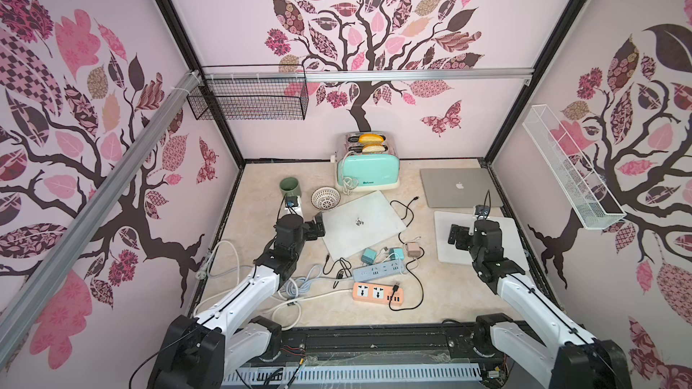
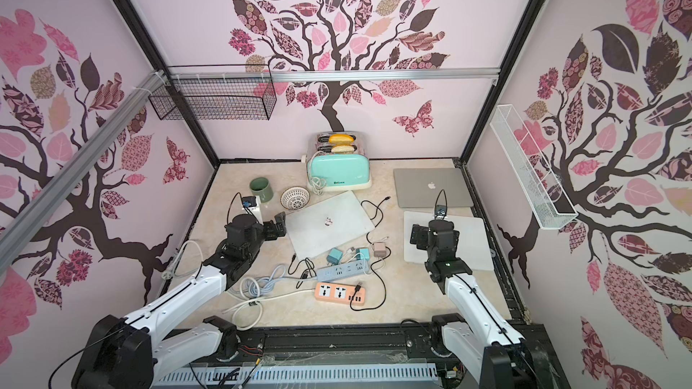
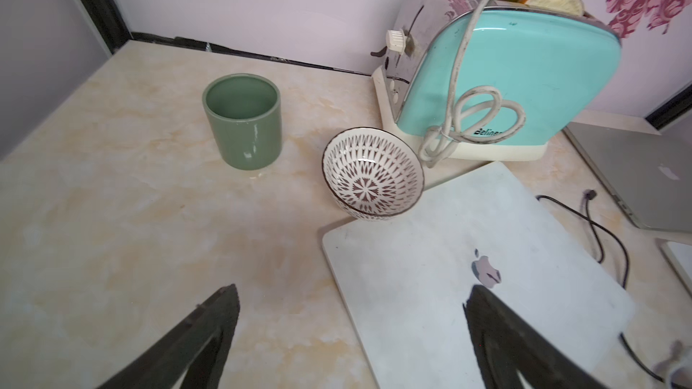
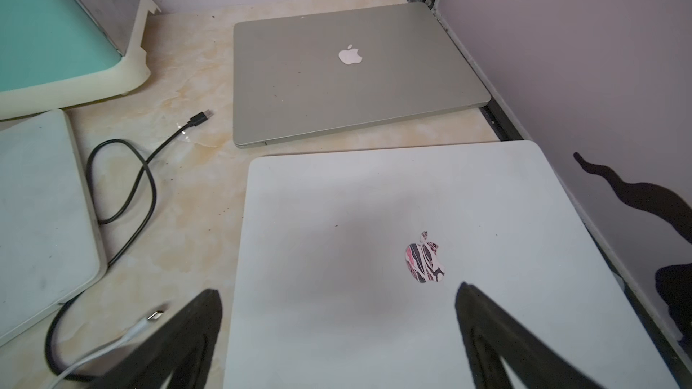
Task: Unplug the laptop charger
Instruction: Reset both arms
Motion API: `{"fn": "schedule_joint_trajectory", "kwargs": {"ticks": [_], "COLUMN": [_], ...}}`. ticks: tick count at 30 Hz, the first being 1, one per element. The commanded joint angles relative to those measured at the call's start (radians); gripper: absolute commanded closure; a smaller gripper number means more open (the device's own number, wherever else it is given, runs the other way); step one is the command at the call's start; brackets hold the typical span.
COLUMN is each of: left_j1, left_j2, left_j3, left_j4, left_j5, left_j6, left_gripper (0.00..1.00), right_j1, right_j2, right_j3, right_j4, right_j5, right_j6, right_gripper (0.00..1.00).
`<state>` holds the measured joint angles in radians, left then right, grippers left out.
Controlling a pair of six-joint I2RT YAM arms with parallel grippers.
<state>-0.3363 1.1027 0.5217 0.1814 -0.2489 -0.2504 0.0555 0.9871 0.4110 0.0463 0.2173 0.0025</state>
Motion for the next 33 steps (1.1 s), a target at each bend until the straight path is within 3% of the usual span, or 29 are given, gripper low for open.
{"fn": "schedule_joint_trajectory", "kwargs": {"ticks": [1, 4, 7, 10, 14, 16, 18, 20, 25, 31, 33], "left_j1": [0.089, 0.186, 0.235, 0.254, 0.388, 0.436, 0.436, 0.431, 0.368, 0.366, 0.365], "left_j2": [-0.011, -0.013, 0.05, 0.132, 0.247, 0.293, 0.336, 0.375, 0.452, 0.453, 0.452], "left_j3": [-0.052, -0.075, -0.034, -0.026, -0.069, -0.063, -0.059, -0.028, -0.126, -0.124, -0.125], "left_j4": [0.107, 0.111, 0.097, 0.166, 0.285, 0.353, 0.448, 0.411, 0.659, 0.654, 0.658], "left_j5": [-0.001, 0.02, 0.018, 0.024, 0.046, 0.081, 0.105, 0.161, 0.205, 0.194, 0.194], "left_j6": [0.122, 0.151, 0.171, 0.199, 0.118, 0.086, 0.096, 0.127, 0.223, 0.223, 0.223], "left_gripper": [0.02, 0.02, 0.02, 0.02, 0.02, 0.02, 0.02, 0.02, 0.02, 0.02, 0.02], "right_j1": [-0.045, -0.046, -0.046, -0.046, -0.046, -0.048, -0.046, -0.047, -0.045, -0.055, -0.054], "right_j2": [0.064, 0.178, 0.27, 0.391, 0.469, 0.476, 0.459, 0.44, 0.411, 0.392, 0.423], "right_j3": [-0.035, -0.037, -0.03, 0.023, 0.156, 0.164, 0.143, 0.111, 0.065, 0.077, 0.035], "right_j4": [0.295, 0.386, 0.508, 0.547, 0.371, 0.36, 0.389, 0.436, 0.495, 0.487, 0.606], "right_j5": [-0.129, -0.176, -0.33, -0.275, -0.402, -0.366, -0.345, -0.308, -0.291, -0.231, -0.257], "right_j6": [-0.027, 0.005, 0.002, 0.0, -0.097, -0.086, -0.082, -0.061, -0.042, -0.073, -0.059], "right_gripper": [0.01, 0.0, 0.01, 0.01, 0.0, 0.0, 0.0, 0.01, 0.0, 0.01, 0.01]}}
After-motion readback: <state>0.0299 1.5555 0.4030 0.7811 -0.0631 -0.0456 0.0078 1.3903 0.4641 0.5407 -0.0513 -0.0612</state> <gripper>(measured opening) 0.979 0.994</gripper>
